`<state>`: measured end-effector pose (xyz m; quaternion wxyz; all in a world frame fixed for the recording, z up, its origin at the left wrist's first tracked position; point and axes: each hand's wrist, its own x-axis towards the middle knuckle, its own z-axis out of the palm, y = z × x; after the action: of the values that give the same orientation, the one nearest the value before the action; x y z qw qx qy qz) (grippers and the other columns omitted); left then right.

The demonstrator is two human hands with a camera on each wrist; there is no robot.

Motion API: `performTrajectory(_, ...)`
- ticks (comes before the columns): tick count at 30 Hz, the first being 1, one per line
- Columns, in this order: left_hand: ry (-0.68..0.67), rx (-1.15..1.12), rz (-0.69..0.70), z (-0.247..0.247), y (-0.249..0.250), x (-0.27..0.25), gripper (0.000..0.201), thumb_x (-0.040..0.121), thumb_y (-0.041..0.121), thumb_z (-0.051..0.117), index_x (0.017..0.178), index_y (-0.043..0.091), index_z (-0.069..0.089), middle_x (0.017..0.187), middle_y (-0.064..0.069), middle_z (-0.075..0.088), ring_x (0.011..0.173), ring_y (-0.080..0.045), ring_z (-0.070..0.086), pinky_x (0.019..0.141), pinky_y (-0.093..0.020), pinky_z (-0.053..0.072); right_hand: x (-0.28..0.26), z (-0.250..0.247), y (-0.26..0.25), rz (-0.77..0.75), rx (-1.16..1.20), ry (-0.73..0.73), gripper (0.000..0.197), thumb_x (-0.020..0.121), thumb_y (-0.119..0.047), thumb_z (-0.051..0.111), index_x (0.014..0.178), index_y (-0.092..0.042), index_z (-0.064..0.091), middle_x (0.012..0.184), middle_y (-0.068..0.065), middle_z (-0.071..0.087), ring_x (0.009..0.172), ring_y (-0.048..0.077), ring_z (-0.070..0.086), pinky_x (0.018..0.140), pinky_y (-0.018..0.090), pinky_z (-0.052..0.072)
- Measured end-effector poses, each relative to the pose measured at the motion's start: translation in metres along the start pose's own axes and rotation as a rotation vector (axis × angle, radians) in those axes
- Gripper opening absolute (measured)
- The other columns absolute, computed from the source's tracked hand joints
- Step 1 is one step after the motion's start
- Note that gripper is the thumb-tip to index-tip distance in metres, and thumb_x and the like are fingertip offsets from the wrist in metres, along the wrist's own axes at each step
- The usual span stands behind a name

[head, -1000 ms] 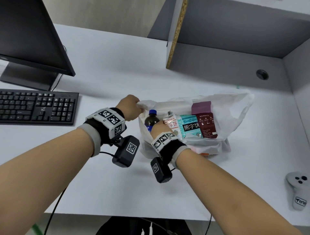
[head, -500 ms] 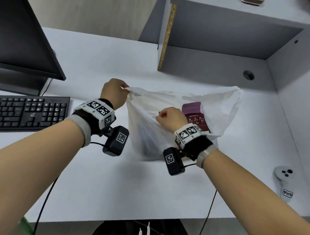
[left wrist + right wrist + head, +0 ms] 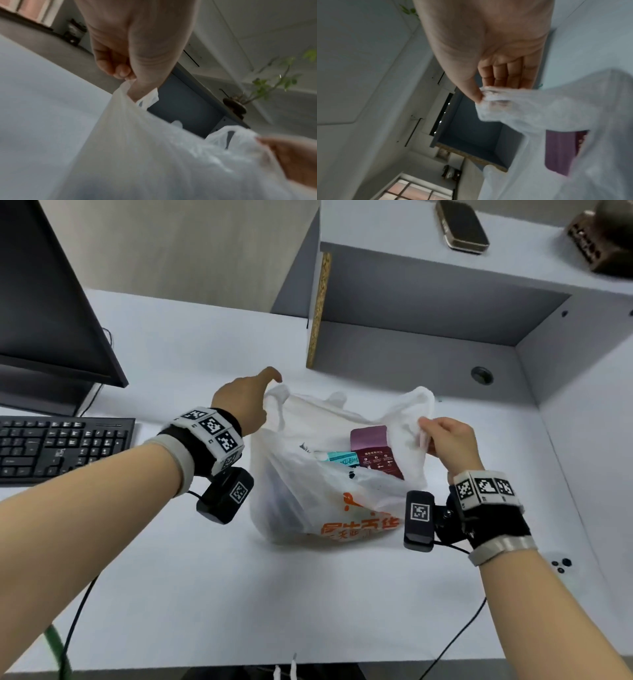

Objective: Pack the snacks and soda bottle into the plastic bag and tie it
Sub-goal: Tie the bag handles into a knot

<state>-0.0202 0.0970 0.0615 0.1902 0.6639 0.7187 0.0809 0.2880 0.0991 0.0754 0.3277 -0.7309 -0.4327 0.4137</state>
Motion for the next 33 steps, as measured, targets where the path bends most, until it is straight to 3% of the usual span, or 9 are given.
performTrajectory(4,0.014,0.263,0.077,0.004,0.004,0.012,0.042,0.08,0.005,0.055,0.12,0.02,0.054,0.112,-0.016,0.051,0.098,-0.036,0.056,0.068,-0.034,0.036,-0.008,0.005,-0.025,-0.106,0.105,-0.037,0.02,0.079,-0.014,0.055,0.061,-0.012,0.046,0.065,0.008,0.037,0.064,0.016,0.036,0.064,0.029,0.033)
performTrajectory(9,0.05,0.267,0.103,0.009,0.005,0.017,0.022,0.085,0.018,0.053,0.1,0.006,0.065,0.111,-0.017,0.053,0.102,-0.036,0.052,0.075,-0.036,0.036,-0.009,-0.002,-0.032,-0.117,0.157,-0.131,0.016,0.081,-0.002,0.051,0.066,-0.007,0.052,0.068,0.009,0.058,0.064,0.016,0.055,0.07,0.026,0.044)
performTrajectory(14,0.016,-0.412,0.024,-0.002,0.028,0.01,0.033,0.093,0.029,0.046,0.081,0.006,0.066,0.088,-0.012,0.059,0.08,-0.021,0.058,0.073,-0.028,0.041,-0.017,-0.007,-0.044,-0.072,0.162,-0.315,0.026,0.086,0.003,0.047,0.068,-0.016,0.044,0.057,0.004,0.043,0.043,0.011,0.042,0.061,0.028,0.046)
performTrajectory(16,-0.008,-0.703,-0.024,-0.011,0.041,0.006,0.031,0.095,0.019,0.04,0.082,0.004,0.064,0.082,-0.008,0.063,0.068,0.0,0.062,0.066,-0.01,0.045,-0.024,-0.005,-0.057,-0.089,0.163,-0.389,0.025,0.087,0.002,0.045,0.071,-0.016,0.046,0.054,0.003,0.053,0.035,0.009,0.038,0.052,0.025,0.043)
performTrajectory(18,-0.072,-0.916,-0.077,-0.024,0.053,0.004,0.027,0.093,0.01,0.037,0.086,0.001,0.062,0.079,-0.006,0.065,0.066,0.002,0.064,0.064,-0.004,0.048,-0.032,-0.003,-0.071,-0.131,0.159,-0.469,0.022,0.088,0.001,0.046,0.075,-0.016,0.048,0.055,0.001,0.061,0.032,0.009,0.037,0.045,0.021,0.043)
performTrajectory(22,-0.176,-1.099,-0.132,-0.049,0.071,-0.001,0.023,0.087,0.002,0.036,0.08,0.005,0.058,0.077,-0.009,0.063,0.07,-0.02,0.066,0.07,-0.024,0.055,-0.044,0.005,-0.093,-0.216,0.075,-0.59,0.01,0.089,-0.004,0.053,0.091,-0.013,0.056,0.067,0.006,0.066,0.035,0.012,0.046,0.042,0.019,0.046)
performTrajectory(26,-0.16,-0.838,0.02,-0.063,0.09,-0.009,0.019,0.084,0.006,0.048,0.066,0.011,0.053,0.071,-0.004,0.055,0.069,-0.014,0.058,0.067,-0.022,0.051,-0.055,0.03,-0.103,-0.263,-0.192,-0.664,0.031,0.082,-0.031,0.069,0.107,-0.015,0.06,0.08,0.006,0.072,0.04,0.009,0.054,0.047,0.021,0.048)
performTrajectory(30,-0.134,-0.682,0.084,-0.061,0.099,-0.012,0.012,0.081,0.016,0.059,0.073,0.016,0.05,0.072,-0.001,0.054,0.068,-0.013,0.05,0.067,-0.026,0.044,-0.064,0.054,-0.106,-0.284,-0.165,-0.567,0.014,0.088,-0.022,0.061,0.078,-0.014,0.065,0.068,0.005,0.065,0.035,0.005,0.048,0.04,0.017,0.045)
performTrajectory(33,-0.268,-0.861,0.06,-0.062,0.092,-0.017,0.017,0.086,0.028,0.06,0.096,0.015,0.056,0.096,-0.004,0.062,0.09,-0.017,0.06,0.091,-0.033,0.049,-0.058,0.05,-0.105,-0.213,0.042,-0.455,0.025,0.091,-0.013,0.052,0.07,-0.006,0.062,0.059,0.007,0.061,0.036,0.008,0.045,0.041,0.019,0.041)
